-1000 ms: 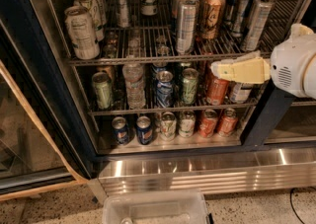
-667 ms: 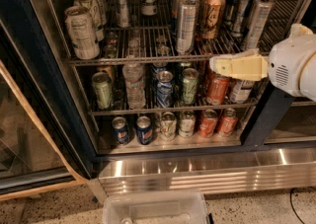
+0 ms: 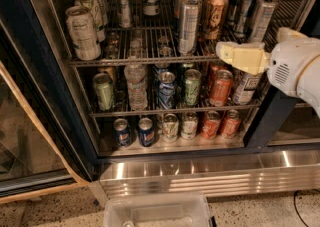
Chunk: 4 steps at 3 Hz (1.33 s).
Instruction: Pick redbull can from top shelf of fridge
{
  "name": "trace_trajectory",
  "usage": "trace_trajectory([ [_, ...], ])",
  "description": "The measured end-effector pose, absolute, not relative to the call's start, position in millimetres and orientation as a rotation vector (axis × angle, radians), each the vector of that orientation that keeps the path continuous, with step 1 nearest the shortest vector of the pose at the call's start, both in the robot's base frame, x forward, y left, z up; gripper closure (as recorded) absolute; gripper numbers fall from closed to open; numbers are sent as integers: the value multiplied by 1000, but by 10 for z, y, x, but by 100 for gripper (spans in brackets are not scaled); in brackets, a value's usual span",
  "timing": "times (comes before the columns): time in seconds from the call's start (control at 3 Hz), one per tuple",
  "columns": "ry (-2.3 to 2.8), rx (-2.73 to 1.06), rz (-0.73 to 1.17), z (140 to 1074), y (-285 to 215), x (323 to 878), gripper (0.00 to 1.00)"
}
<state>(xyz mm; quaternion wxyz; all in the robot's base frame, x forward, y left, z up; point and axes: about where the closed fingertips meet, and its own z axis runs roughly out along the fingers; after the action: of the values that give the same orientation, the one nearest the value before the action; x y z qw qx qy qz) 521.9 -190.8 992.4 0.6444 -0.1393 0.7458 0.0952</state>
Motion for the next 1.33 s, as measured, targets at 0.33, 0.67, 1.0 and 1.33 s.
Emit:
trace_trajectory([
  [0.33, 1677, -276, 250, 9872, -1916, 5223, 28],
  [0.67, 1666, -253, 280, 9797, -1909, 5235, 17],
  [1.0, 1665, -255, 284, 9796, -1892, 5236, 22],
  [1.33, 1665, -255, 284, 9796, -1892, 5236, 20],
])
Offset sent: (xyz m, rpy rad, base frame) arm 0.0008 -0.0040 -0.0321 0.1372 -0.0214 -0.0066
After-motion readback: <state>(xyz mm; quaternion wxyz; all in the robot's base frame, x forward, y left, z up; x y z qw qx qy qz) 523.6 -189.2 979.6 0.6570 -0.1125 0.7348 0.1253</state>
